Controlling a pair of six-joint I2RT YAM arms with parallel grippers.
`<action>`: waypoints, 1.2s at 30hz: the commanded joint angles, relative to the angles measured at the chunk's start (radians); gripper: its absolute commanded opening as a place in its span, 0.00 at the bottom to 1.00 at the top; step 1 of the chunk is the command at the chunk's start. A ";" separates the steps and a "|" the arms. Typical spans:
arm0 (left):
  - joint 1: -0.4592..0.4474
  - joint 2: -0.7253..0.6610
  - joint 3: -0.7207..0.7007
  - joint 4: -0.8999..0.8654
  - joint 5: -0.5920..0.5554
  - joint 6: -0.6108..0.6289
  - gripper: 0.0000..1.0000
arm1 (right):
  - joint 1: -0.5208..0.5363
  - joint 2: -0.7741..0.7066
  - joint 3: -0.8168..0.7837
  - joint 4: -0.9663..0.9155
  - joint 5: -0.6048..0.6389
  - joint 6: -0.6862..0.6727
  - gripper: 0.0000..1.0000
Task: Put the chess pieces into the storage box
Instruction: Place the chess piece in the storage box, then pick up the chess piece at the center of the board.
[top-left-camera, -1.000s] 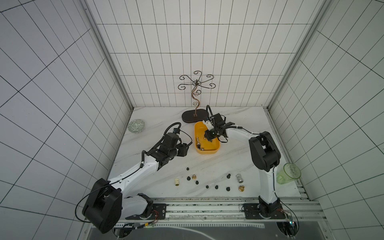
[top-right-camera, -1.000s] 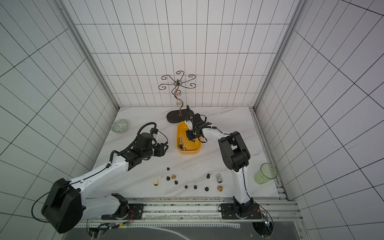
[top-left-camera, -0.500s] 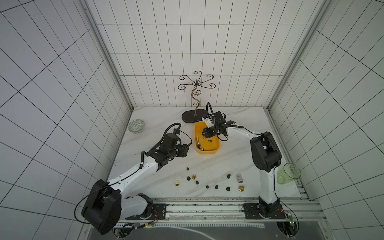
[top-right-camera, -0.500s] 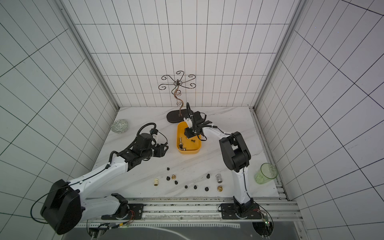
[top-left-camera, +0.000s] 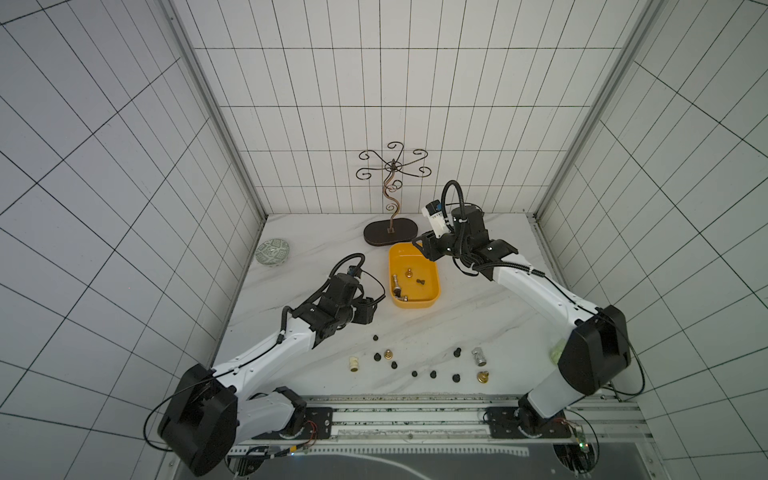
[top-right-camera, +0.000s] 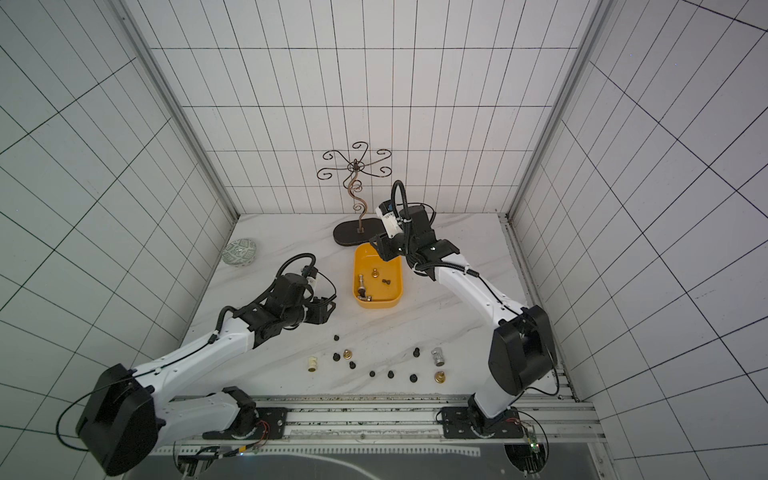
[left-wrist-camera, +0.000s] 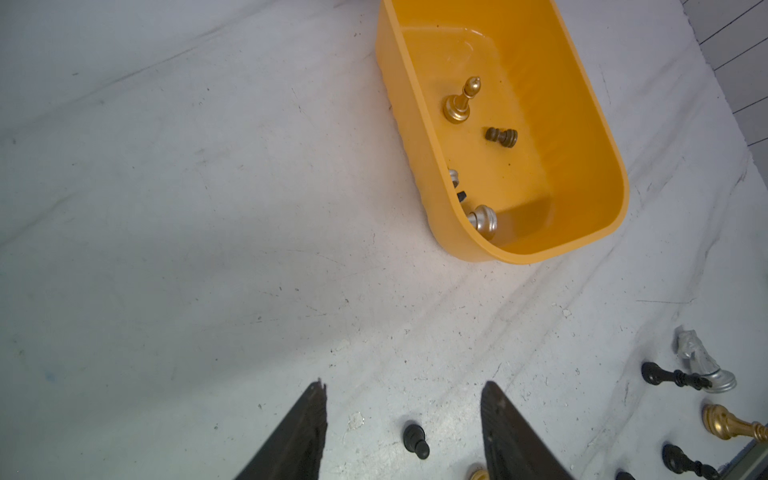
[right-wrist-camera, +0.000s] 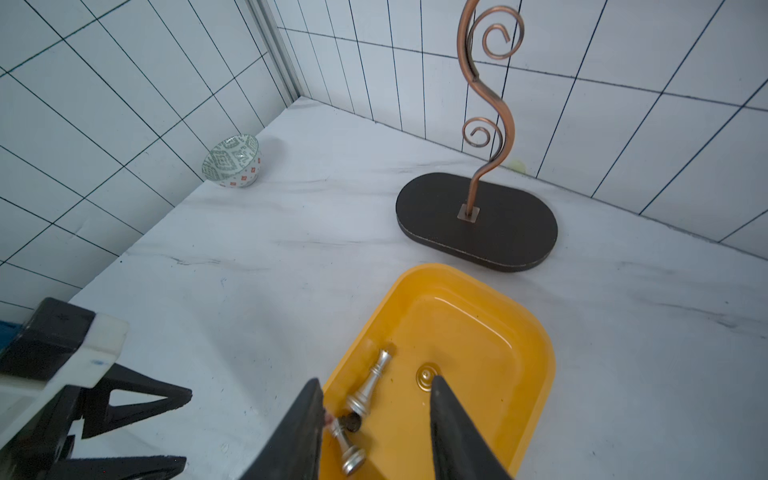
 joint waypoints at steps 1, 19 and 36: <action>-0.040 0.020 -0.003 -0.013 -0.045 -0.013 0.58 | 0.000 -0.059 -0.156 -0.008 -0.014 0.028 0.43; -0.130 0.091 -0.046 -0.028 -0.055 -0.087 0.44 | 0.001 -0.427 -0.565 -0.072 0.015 0.138 0.43; -0.163 0.178 -0.058 -0.006 -0.059 -0.098 0.36 | 0.000 -0.450 -0.592 -0.093 0.025 0.140 0.43</action>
